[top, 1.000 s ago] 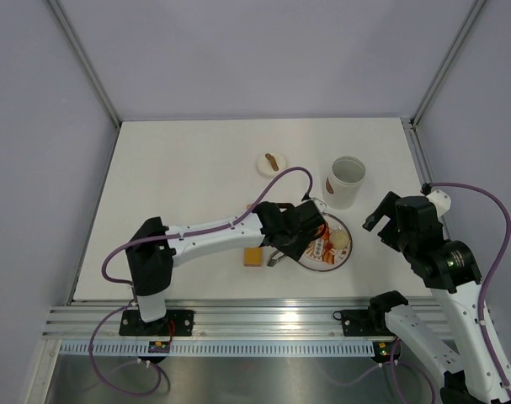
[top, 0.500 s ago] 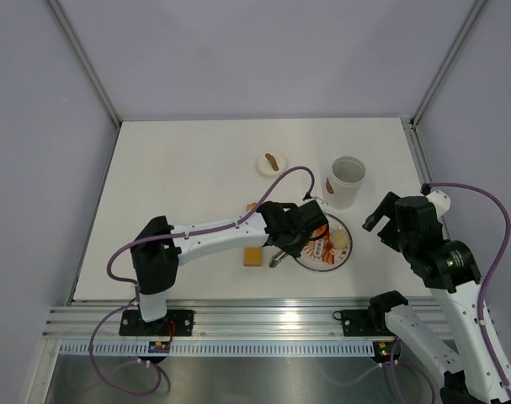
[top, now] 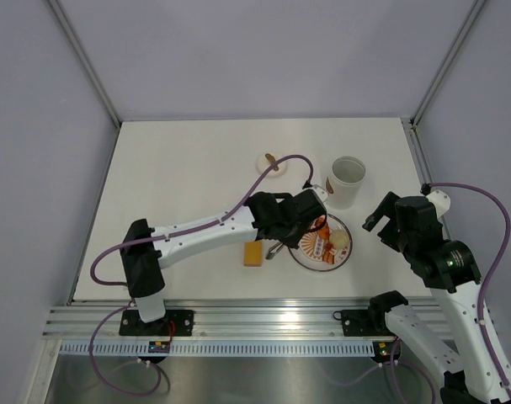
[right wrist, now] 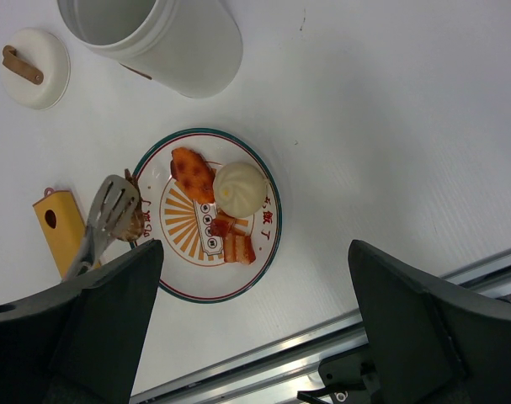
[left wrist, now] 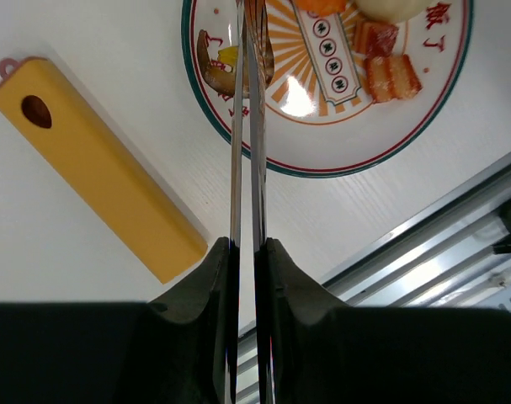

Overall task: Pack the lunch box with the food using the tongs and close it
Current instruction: Pick up the fake food from the plate, then place the fake food in the packing box.

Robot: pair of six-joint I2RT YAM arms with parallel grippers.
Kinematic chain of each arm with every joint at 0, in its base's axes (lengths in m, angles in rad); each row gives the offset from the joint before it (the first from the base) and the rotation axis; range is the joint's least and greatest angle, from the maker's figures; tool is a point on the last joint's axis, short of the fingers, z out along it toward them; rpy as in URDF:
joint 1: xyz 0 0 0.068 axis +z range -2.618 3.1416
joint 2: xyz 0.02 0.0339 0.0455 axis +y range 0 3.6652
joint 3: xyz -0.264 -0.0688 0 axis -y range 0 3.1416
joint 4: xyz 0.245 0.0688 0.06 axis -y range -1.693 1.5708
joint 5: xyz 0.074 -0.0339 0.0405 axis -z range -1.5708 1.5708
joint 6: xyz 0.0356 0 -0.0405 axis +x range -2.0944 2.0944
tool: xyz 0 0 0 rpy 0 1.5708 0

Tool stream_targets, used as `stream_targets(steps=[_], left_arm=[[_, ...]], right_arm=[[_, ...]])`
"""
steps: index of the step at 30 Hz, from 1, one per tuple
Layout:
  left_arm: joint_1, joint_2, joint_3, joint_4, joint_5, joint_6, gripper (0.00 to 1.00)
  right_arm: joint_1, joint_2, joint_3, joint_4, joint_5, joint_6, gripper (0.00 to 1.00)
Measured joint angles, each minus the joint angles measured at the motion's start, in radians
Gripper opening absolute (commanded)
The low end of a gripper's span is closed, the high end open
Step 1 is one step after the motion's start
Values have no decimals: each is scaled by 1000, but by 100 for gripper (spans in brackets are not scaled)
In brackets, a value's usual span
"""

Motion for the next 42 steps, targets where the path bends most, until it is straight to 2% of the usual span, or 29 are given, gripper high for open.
stream_targets(steps=[9,16,32,39,40,42], left_arm=[[19,-27,256,-19,2,79,0],[74,19,454,16,19,134,0],[190,270,557,171,166,167,0],[200,333,562,185,206,166,21],[200,338,562,185,211,166,31],[201,342,562,185,218,164,36]], right_arm=[[0,0,0,0,0,0,99],[0,0,0,0,1,0,99],[0,-27,34,-47,29,3,99],[0,-32,35,-71,33,7,100],[0,-32,35,-75,34,7,99],[0,-32,35,-78,34,7,100]])
